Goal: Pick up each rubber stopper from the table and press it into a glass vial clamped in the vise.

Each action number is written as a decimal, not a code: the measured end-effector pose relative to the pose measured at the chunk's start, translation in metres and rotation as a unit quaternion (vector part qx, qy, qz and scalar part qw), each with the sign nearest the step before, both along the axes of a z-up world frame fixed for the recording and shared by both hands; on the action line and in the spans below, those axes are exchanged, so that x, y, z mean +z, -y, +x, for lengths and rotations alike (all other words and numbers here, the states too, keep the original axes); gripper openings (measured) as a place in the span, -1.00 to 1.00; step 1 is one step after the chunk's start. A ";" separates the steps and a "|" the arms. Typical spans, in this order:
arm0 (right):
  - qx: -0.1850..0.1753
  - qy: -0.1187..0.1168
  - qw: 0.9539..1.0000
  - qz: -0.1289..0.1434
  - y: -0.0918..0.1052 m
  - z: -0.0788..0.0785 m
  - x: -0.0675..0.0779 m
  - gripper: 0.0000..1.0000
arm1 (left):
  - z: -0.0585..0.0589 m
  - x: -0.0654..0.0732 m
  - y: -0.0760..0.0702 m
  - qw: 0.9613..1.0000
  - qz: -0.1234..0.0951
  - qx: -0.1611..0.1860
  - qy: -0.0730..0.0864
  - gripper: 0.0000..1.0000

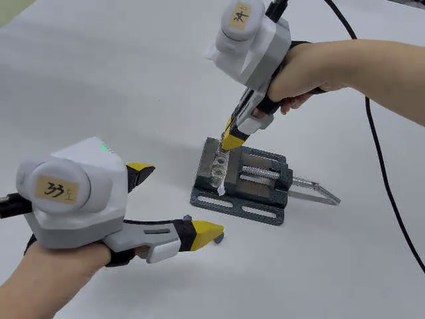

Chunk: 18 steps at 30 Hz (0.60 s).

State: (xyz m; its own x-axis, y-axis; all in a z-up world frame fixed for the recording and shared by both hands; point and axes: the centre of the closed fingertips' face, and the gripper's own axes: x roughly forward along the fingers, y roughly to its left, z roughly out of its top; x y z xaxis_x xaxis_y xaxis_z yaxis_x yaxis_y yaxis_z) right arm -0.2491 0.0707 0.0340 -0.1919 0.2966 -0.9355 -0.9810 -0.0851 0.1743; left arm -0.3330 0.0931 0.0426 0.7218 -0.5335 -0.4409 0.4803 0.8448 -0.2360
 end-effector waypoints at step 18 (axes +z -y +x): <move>0.014 0.028 0.997 0.068 0.031 -0.021 0.011 -0.54 | -0.002 0.000 0.000 1.000 0.012 -0.002 -0.002 0.71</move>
State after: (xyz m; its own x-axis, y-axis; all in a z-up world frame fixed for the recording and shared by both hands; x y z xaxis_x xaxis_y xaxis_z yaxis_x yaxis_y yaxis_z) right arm -0.2705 0.0401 0.0450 -0.1498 0.4163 -0.8968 -0.9859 -0.1314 0.1038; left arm -0.3349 0.0935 0.0426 0.7173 -0.5259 -0.4571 0.4832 0.8481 -0.2176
